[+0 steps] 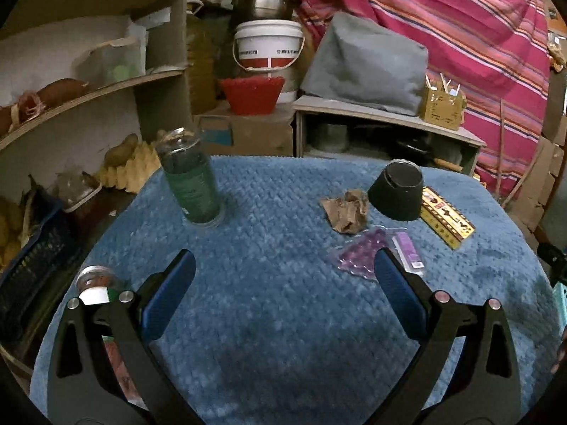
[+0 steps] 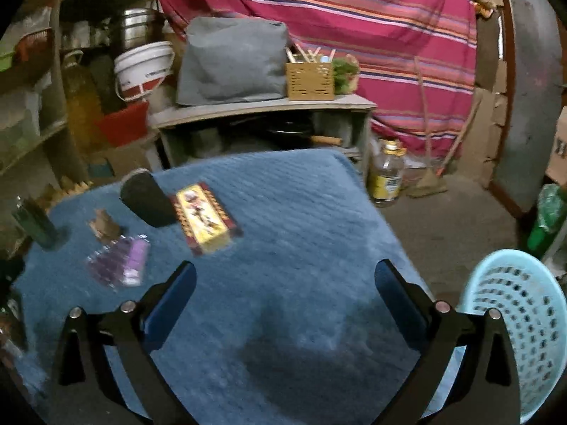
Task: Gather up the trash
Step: 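Grasp the brown paper scrap with the left tool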
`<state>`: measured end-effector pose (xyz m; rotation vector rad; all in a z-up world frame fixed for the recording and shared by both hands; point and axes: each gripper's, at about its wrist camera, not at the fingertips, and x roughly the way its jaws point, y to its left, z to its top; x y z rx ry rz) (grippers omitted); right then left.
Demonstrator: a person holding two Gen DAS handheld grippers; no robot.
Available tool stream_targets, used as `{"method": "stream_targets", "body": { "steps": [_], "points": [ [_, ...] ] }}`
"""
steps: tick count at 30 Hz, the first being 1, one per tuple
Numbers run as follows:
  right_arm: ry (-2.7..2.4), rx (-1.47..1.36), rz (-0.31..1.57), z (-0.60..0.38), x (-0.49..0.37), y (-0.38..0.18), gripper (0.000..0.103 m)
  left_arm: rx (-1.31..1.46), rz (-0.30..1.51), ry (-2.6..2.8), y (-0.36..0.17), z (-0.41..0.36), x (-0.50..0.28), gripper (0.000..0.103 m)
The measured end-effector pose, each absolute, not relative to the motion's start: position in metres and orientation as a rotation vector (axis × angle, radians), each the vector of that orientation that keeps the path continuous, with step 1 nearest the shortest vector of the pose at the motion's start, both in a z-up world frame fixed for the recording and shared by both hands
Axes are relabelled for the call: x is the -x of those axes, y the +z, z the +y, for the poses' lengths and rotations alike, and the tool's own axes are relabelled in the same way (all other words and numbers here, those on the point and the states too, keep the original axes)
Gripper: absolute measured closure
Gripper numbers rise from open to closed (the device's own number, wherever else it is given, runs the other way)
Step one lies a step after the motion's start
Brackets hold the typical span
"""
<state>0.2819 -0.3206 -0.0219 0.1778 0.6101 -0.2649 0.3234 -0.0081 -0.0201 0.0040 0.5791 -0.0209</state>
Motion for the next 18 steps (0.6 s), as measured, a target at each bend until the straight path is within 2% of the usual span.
{"method": "stream_targets", "body": {
  "steps": [6,15,18],
  "points": [
    [-0.216,-0.068,0.596,-0.298,-0.324,-0.009,0.005,0.003,0.577,-0.062,-0.017,-0.022,-0.357,0.006],
    [-0.172,0.057,0.602,-0.288,-0.389,-0.002,0.005,-0.067,0.668,-0.139,-0.044,-0.068,-0.420,0.006],
    [-0.158,0.046,0.623,-0.290,-0.401,-0.008,0.005,-0.067,0.699,-0.141,-0.052,-0.074,-0.441,0.014]
  ]
}}
